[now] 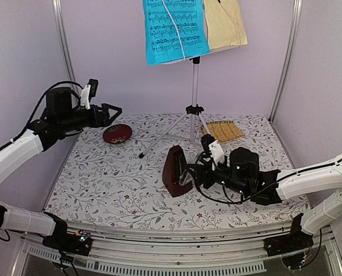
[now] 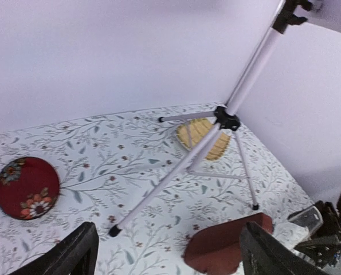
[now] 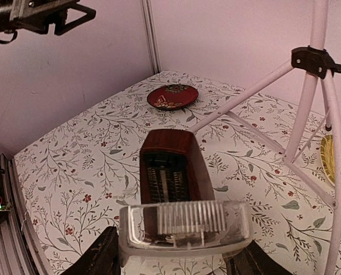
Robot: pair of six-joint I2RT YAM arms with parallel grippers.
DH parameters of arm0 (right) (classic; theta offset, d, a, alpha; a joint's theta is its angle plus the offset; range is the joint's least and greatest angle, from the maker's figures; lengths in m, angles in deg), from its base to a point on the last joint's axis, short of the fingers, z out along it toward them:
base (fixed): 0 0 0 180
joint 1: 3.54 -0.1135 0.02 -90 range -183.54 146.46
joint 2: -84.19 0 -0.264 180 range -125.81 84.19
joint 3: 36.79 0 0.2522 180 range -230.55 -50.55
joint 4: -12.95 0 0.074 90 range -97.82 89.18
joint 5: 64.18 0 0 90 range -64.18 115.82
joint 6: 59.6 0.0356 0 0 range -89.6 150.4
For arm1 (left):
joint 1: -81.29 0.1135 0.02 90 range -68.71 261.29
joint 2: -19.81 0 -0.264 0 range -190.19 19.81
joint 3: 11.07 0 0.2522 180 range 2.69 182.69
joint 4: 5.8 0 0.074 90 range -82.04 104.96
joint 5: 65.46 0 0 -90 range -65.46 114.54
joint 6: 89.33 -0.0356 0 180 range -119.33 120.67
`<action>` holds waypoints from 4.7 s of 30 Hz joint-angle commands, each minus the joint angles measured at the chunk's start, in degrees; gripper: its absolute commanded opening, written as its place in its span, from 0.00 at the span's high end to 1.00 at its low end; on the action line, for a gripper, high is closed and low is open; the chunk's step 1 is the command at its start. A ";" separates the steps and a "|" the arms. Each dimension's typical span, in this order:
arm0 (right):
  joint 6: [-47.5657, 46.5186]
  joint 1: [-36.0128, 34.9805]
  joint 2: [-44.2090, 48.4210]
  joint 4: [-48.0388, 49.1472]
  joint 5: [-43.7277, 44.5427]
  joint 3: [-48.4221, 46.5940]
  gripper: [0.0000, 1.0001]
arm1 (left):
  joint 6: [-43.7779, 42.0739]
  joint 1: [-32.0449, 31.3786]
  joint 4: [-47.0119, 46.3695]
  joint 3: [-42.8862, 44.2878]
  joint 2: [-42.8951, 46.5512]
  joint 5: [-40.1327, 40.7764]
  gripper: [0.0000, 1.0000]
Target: Pack up the instrument practice props
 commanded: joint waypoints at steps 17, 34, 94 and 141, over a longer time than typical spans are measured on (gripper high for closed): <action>-6.65 -4.28 -14.68 8.81 11.14 -6.77 0.50 | -13.36 7.77 5.84 -7.74 8.29 12.28 0.11; -5.35 -6.62 -18.66 9.89 16.11 -8.09 0.50 | -13.10 7.80 5.37 -8.44 8.35 11.83 0.11; 0.95 -11.36 -22.60 4.00 28.32 -14.57 0.50 | -12.14 7.75 4.97 -9.24 7.65 10.14 0.11; 2.89 -8.39 -25.59 -4.02 22.66 -16.34 0.48 | -12.21 7.76 5.07 -9.37 7.56 10.13 0.11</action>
